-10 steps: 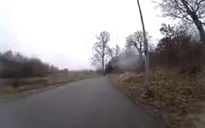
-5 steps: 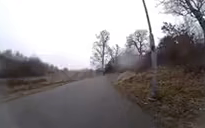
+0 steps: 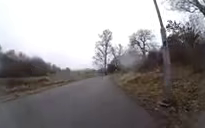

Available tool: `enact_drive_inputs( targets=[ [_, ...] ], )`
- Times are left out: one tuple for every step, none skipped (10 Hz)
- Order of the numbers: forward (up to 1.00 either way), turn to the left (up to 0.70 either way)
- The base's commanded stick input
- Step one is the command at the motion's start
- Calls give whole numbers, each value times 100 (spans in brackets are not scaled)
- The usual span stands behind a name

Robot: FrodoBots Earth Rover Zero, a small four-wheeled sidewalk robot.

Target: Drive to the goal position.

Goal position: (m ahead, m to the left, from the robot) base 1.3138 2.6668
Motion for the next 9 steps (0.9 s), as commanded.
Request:
enact_drive_inputs(
  targets=[
    [67, 0],
    [67, 0],
    [67, 0],
    [67, 0],
    [67, 0],
    [67, 0],
    [67, 0],
    [67, 0],
    [67, 0]
  ],
)
